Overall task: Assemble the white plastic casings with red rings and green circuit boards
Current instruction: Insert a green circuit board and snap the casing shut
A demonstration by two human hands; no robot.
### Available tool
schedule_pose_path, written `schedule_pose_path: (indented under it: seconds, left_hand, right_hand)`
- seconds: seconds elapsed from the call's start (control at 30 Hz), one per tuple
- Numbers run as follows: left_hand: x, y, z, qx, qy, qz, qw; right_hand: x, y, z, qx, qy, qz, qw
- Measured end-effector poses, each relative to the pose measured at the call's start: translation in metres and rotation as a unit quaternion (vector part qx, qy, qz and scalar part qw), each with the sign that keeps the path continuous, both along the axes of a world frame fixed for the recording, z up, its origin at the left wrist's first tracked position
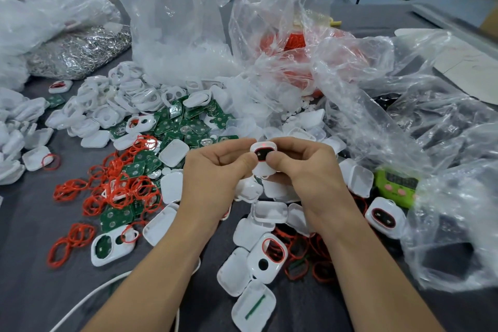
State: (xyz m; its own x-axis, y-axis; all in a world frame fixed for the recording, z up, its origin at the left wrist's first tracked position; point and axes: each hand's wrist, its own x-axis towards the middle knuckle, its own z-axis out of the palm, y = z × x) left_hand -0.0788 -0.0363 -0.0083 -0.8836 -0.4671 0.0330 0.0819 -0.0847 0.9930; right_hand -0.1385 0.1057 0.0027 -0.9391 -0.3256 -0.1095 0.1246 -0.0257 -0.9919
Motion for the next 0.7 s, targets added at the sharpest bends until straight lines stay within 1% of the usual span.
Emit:
schedule_pose_path:
  seconds: [0.1, 0.17, 0.3, 0.43, 0.53, 0.63, 0.7]
  left_hand:
    - [0.0, 0.003, 0.0, -0.037, -0.006, 0.022, 0.999]
    - [0.0, 0.004, 0.0, -0.04, -0.007, 0.026, 0.999]
    - [0.001, 0.004, -0.001, -0.045, 0.017, 0.017, 0.999]
    - [-0.001, 0.005, -0.003, -0.043, 0.008, 0.024, 0.999]
    - [-0.001, 0.004, -0.002, -0.031, 0.022, 0.021, 0.999]
    - [-0.001, 0.004, -0.002, -0.015, 0.03, 0.02, 0.999]
    - [-0.001, 0.003, -0.002, -0.013, 0.033, 0.027, 0.999]
  right_hand:
    - [0.0, 0.0, 0.003, -0.005, -0.026, -0.001, 1.0]
    - [0.0, -0.002, 0.002, -0.004, -0.031, -0.007, 0.999]
    - [0.002, -0.008, -0.001, 0.0, -0.026, -0.034, 0.999]
    - [0.004, -0.012, -0.004, 0.007, -0.01, -0.057, 0.998]
    - [0.004, -0.013, -0.004, 0.009, -0.008, -0.071, 0.997]
    - [0.005, -0.011, -0.003, 0.02, 0.015, -0.05, 0.998]
    - [0.005, -0.009, -0.001, 0.035, 0.054, -0.034, 0.997]
